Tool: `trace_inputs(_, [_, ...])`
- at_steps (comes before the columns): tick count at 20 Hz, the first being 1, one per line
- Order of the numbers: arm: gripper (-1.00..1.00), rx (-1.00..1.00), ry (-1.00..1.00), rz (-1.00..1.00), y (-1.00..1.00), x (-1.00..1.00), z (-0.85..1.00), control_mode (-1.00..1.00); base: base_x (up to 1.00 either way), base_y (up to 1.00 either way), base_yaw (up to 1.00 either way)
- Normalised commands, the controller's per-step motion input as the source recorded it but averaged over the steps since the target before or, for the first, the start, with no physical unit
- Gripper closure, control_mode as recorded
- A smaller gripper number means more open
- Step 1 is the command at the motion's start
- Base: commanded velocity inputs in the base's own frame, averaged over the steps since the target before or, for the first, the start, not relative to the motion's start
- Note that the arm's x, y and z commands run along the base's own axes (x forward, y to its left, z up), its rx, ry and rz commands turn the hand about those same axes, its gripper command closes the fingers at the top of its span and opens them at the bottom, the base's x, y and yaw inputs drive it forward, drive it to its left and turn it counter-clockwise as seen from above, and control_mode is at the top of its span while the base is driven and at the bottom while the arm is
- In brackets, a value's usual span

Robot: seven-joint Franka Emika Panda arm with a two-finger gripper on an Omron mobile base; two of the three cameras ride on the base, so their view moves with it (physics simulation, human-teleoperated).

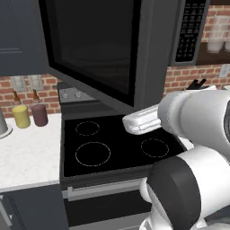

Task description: Open the microwave, place the bowl with waffle inside the microwave, then close the microwave door and turn it on.

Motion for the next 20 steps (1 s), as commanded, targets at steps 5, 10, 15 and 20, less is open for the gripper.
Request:
trace_inputs(5, [-1.0, 0.07, -0.03, -0.21, -0.06, -1.0, 0.0, -1.0, 0.0, 0.0, 0.0])
trace_inputs(10, [-1.0, 0.2, -0.01, -0.19, -0.57, -0.94, 0.11, -1.0, 0.0, 0.0, 0.0])
trace_inputs(15, [-1.0, 0.44, 0.02, -0.05, -1.0, -0.17, 0.21, -1.0, 0.0, 0.0, 0.0])
trace_inputs(20, [-1.0, 0.54, -0.02, 0.01, -1.0, 0.51, 0.02, -1.0, 0.0, 0.0, 0.0])
